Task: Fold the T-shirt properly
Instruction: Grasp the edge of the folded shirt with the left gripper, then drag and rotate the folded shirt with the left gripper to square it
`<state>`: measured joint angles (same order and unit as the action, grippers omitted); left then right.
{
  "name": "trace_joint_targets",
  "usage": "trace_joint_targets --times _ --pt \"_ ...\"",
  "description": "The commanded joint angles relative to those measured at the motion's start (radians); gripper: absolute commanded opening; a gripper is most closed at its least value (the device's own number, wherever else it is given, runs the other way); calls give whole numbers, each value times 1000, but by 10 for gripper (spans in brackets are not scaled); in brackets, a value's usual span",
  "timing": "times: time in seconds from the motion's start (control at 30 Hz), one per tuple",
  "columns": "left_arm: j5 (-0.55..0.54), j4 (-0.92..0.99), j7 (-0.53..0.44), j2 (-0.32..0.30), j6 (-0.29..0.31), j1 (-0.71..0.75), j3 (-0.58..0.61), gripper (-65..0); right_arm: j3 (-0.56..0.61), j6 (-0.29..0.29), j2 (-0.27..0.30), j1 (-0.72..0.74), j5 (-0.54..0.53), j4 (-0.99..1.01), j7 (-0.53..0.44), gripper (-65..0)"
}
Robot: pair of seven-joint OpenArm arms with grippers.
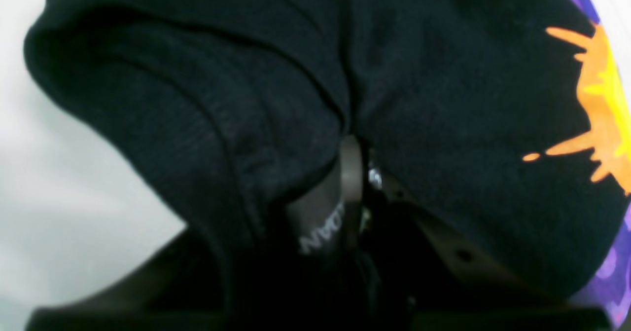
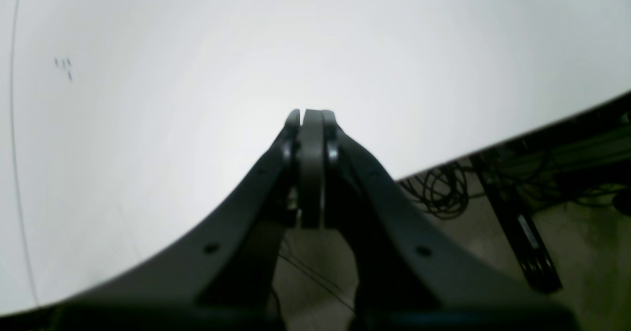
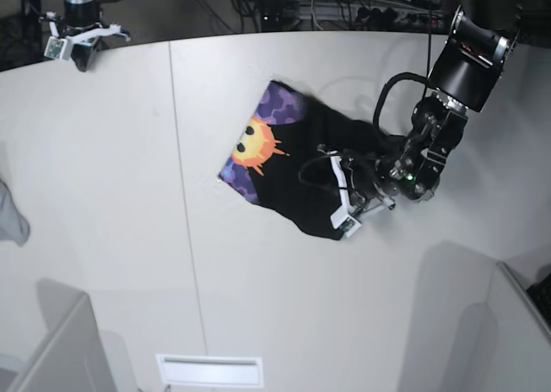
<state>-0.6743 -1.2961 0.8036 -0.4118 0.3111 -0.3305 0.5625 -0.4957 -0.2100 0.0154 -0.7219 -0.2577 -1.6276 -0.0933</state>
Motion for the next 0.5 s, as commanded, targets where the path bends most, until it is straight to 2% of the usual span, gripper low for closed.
trace_joint_targets --times 0.0,0.07,0.2,0.37,0.47 --pt "24 -3 26 -5 -5 -25 27 -650 -7 -3 7 -8 -7 -12 -27 -650" --pt "46 -7 26 -9 -5 -58 86 -650 -7 -3 5 -8 -7 -9 -27 -650" --pt "167 -9 24 0 -2 -108 196 -650 -25 -1 -18 -2 -7 14 -26 -650" --pt "296 -1 24 72 145 -123 228 -650 -117 -1 -84 15 -7 16 -26 -650" --pt "400 -3 24 124 213 -120 235 -650 -160 -1 -108 15 -7 16 -26 -650"
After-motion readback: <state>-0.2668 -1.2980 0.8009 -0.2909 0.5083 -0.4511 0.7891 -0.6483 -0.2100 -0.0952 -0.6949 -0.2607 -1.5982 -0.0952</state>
